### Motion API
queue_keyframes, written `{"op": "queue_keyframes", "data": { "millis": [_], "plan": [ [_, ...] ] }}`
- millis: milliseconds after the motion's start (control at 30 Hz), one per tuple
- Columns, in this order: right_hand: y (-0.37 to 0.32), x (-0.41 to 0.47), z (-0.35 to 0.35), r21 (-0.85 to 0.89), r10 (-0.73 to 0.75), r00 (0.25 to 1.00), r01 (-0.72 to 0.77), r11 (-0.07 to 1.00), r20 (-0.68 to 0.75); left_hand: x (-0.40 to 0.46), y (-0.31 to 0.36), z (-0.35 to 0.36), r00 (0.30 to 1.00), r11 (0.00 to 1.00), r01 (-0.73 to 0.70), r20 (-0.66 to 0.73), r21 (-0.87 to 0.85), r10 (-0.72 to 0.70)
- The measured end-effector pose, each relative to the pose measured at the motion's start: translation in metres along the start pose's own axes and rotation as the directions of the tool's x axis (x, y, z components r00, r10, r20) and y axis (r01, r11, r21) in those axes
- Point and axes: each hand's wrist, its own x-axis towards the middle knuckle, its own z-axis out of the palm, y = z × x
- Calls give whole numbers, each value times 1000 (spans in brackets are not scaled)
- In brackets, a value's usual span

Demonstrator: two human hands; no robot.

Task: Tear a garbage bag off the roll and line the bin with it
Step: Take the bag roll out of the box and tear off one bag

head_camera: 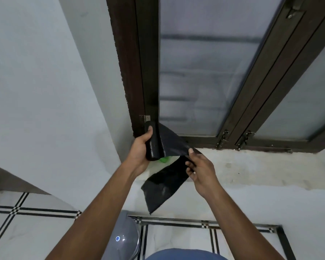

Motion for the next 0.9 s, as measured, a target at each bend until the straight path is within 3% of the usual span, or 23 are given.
{"op": "queue_keyframes", "data": {
  "millis": [100,267,467,600,733,900],
  "plan": [
    [-4,7,-5,52,-58,994,63,997,-90,5,-4,-3,1000,1000,-15,-14,-10,15],
    [0,8,-6,63,-68,995,73,995,-80,-4,1,3,999,999,-9,-37,35,10],
    [14,-12,-1,109,90,996,-90,990,8,-9,12,0,1000,987,-30,8,157,29],
    [23,-23,10,145,154,982,-169,975,110,-10,15,-3,999,990,-14,-35,144,19],
    [29,-27,18,160,78,997,-81,984,24,-19,22,-9,1000,975,-10,25,223,5],
    [30,-33,25,231,28,997,-9,973,-77,-25,29,-17,999,981,5,33,196,-12]
  ]
}}
